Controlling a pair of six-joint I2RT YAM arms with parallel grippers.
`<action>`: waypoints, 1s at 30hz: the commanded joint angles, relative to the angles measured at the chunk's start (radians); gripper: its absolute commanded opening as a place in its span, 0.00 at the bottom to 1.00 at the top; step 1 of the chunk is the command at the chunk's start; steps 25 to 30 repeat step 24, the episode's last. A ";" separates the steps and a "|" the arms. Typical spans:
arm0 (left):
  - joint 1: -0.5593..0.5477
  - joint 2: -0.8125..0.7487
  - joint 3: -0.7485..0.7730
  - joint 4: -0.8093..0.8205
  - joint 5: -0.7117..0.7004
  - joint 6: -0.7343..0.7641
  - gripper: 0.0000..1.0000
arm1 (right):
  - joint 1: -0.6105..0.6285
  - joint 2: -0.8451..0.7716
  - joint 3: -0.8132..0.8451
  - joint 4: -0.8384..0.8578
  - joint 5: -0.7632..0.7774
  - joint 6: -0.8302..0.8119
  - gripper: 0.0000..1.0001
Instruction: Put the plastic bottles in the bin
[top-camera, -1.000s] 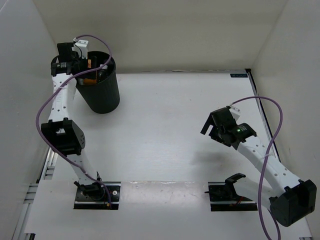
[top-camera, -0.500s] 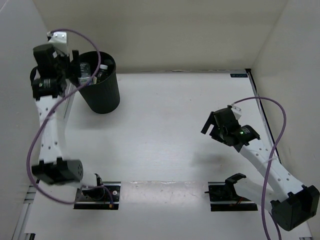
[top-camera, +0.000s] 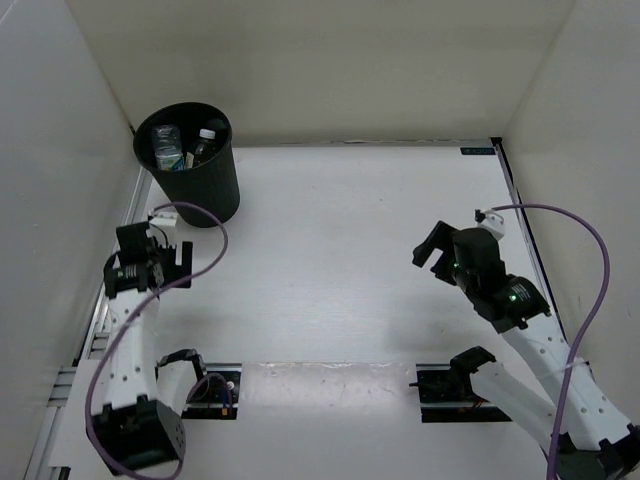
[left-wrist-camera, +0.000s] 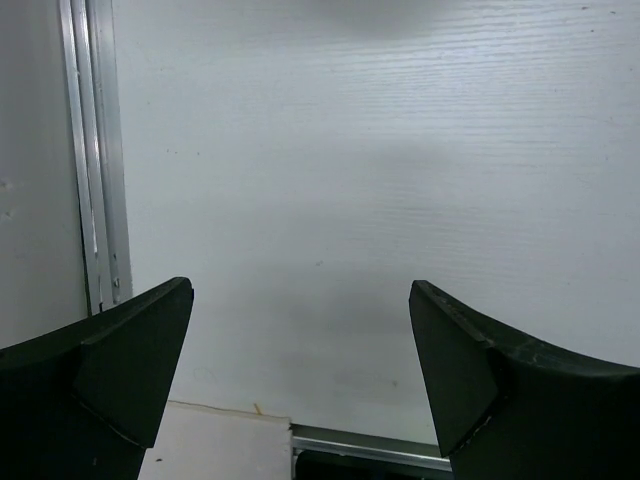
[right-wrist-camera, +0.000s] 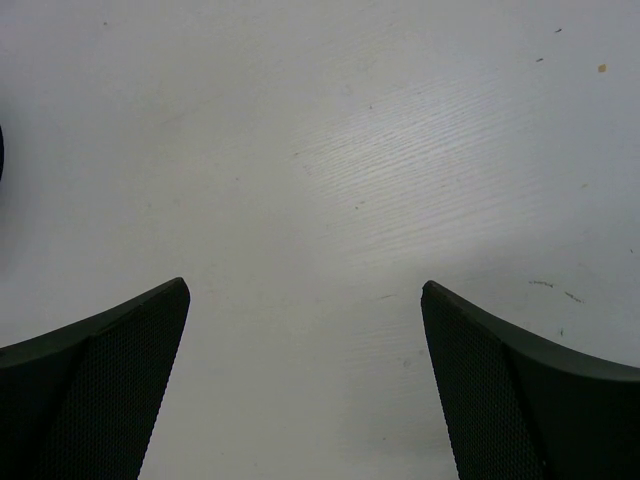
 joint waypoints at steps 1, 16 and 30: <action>-0.006 -0.080 -0.097 0.051 0.014 0.008 1.00 | 0.000 -0.043 -0.025 0.028 0.029 -0.006 1.00; -0.024 -0.089 -0.193 0.108 -0.055 -0.036 1.00 | 0.000 -0.140 -0.123 -0.088 0.075 0.155 1.00; -0.024 -0.089 -0.193 0.117 -0.064 -0.045 1.00 | 0.000 -0.149 -0.143 -0.097 0.099 0.164 1.00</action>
